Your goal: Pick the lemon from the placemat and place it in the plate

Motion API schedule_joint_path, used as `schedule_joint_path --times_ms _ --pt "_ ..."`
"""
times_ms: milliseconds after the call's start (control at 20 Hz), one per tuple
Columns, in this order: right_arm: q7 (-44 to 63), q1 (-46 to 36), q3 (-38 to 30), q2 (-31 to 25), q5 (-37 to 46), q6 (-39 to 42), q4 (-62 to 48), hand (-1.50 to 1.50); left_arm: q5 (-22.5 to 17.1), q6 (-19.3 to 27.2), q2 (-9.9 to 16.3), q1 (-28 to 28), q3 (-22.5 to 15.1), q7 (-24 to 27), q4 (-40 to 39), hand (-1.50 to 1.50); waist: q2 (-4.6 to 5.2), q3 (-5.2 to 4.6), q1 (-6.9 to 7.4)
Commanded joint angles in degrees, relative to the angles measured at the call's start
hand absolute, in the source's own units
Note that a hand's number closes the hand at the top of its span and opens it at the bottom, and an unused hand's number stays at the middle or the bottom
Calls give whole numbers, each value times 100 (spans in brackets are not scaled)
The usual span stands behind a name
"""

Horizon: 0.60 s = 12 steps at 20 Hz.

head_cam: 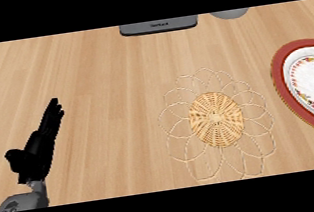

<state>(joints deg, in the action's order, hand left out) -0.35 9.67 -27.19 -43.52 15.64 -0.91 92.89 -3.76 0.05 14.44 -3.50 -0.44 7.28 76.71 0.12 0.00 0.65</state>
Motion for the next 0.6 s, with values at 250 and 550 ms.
schedule_joint_path --times_ms 250,550 --pt "282 -1628 496 863 320 -668 -1333 150 27 -118 -52 -39 93 34 -124 0 5 4 17" --pt "757 -2109 762 1196 738 -854 -2033 -150 35 -215 43 -73 275 -52 79 0 -6 1 -26"
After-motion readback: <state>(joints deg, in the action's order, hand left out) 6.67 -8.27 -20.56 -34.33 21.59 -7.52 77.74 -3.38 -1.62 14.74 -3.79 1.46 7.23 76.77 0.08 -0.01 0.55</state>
